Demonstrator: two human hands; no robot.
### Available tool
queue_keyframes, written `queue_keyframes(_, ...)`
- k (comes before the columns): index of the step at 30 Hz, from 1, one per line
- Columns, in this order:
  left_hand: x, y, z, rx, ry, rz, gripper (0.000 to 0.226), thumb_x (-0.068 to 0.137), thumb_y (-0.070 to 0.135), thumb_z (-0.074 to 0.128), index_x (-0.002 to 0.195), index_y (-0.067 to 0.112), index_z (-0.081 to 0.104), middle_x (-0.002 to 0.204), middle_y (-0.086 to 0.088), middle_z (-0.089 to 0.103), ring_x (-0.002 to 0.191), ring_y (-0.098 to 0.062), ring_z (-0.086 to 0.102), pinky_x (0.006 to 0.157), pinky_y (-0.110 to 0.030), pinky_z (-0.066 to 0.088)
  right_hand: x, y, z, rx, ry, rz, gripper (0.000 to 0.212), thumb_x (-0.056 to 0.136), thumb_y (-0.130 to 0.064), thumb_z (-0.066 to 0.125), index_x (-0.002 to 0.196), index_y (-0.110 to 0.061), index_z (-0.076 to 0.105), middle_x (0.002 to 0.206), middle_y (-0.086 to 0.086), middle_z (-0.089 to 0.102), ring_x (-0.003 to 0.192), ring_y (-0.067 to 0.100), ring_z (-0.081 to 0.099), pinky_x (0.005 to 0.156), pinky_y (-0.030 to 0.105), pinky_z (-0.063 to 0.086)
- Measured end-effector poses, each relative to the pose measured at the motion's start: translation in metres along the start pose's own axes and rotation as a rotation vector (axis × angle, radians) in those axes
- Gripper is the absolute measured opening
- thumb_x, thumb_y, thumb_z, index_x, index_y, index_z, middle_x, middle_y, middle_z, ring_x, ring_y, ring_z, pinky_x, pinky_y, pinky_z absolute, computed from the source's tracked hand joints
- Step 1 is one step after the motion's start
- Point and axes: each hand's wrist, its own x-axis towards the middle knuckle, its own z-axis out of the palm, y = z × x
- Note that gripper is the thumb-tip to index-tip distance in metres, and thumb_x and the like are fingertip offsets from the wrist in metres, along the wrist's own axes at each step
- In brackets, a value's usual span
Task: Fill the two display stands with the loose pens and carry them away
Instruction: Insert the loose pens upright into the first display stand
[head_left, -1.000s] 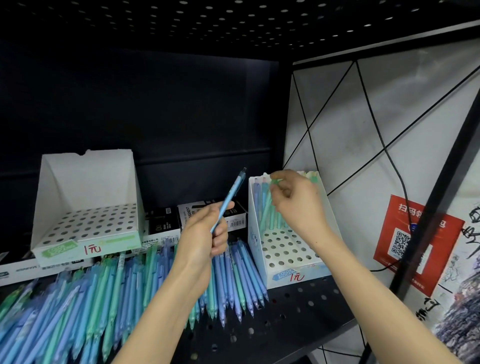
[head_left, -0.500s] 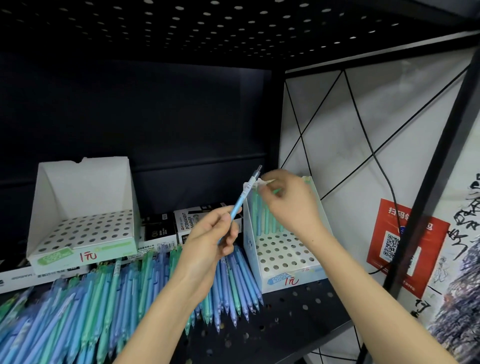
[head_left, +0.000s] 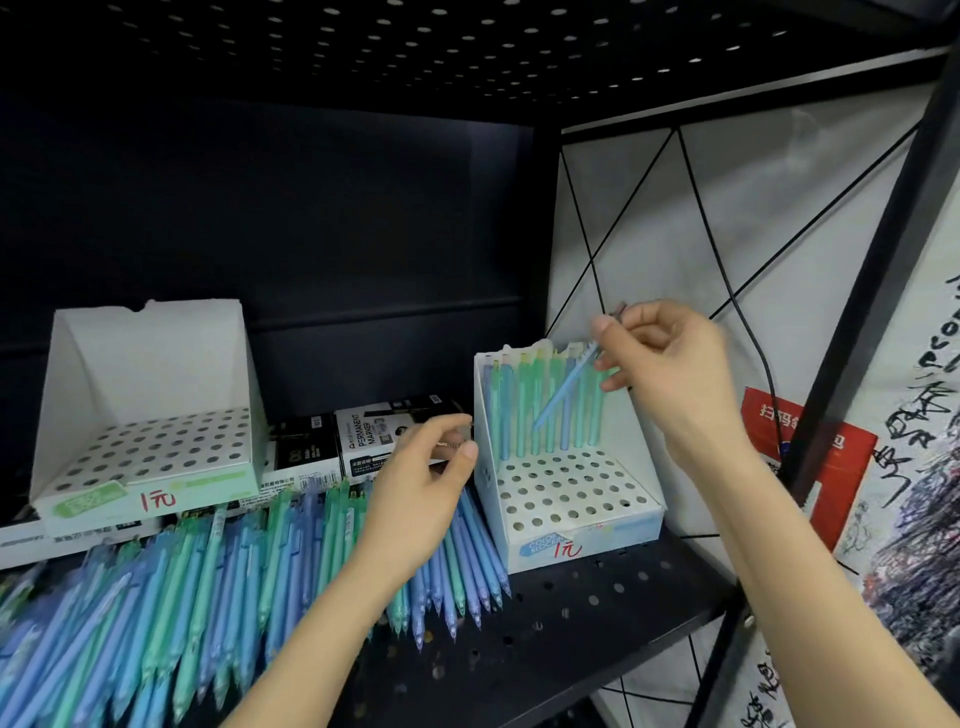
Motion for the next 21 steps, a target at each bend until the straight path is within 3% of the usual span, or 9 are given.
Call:
queue_keyframes(6,0.003,-0.011,0.008,0.117,-0.110,0.006,0.053,0.089,0.033,0.058,0.137,0.038,0.037,0.125,0.023,0.042,0.113,0.003,0.044,0.076,-0.005,0.035,-0.001,0.028,0.022,-0.201,0.012,-0.039,0.023,0.083,-0.022,0.069,0.072,-0.019,0.049,0.064,0.005,0.061,0.056,0.021,0.063,0.060,0.044,0.057)
queue_keyframes(8,0.003,-0.014,0.009,0.160,-0.135,0.016,0.060,0.087,0.031,0.062,0.140,0.036,0.034,0.130,0.022,0.040,0.119,0.001,0.042,0.086,-0.011,0.041,0.000,0.036,0.028,-0.271,0.006,-0.059,0.024,0.082,-0.025,0.069,0.071,-0.023,0.048,0.067,0.006,0.062,0.061,0.025,0.064,0.062,0.047,0.055)
queue_keyframes(10,0.003,-0.017,0.011,0.202,-0.149,0.026,0.066,0.086,0.031,0.064,0.142,0.034,0.031,0.139,0.019,0.038,0.127,-0.003,0.039,0.102,-0.027,0.041,0.001,0.043,0.033,-0.307,-0.011,-0.067,0.023,0.082,-0.026,0.069,0.071,-0.025,0.048,0.069,0.007,0.063,0.064,0.027,0.064,0.064,0.048,0.055)
queue_keyframes(12,0.003,-0.017,0.013,0.219,-0.158,0.029,0.069,0.085,0.031,0.064,0.144,0.033,0.029,0.145,0.017,0.035,0.131,-0.005,0.036,0.107,-0.034,0.038,0.001,0.047,0.037,-0.314,-0.038,-0.065,0.020,0.083,-0.024,0.068,0.075,-0.023,0.050,0.071,0.007,0.063,0.066,0.026,0.063,0.065,0.047,0.054)
queue_keyframes(18,0.003,-0.019,0.015,0.211,-0.148,0.035,0.070,0.085,0.031,0.065,0.144,0.034,0.028,0.146,0.017,0.033,0.132,-0.005,0.035,0.108,-0.033,0.036,0.002,0.052,0.052,-0.388,-0.188,-0.116,0.009,0.084,-0.020,0.067,0.085,-0.015,0.060,0.066,-0.008,0.055,0.065,0.015,0.057,0.068,0.038,0.053)
queue_keyframes(21,0.004,-0.020,0.016,0.213,-0.145,0.025,0.070,0.085,0.031,0.065,0.144,0.033,0.028,0.146,0.016,0.033,0.131,-0.004,0.036,0.108,-0.032,0.036,0.001,0.058,0.054,-0.447,-0.220,-0.099,0.015,0.083,-0.023,0.069,0.090,-0.011,0.065,0.068,-0.009,0.056,0.064,0.008,0.054,0.068,0.031,0.050)
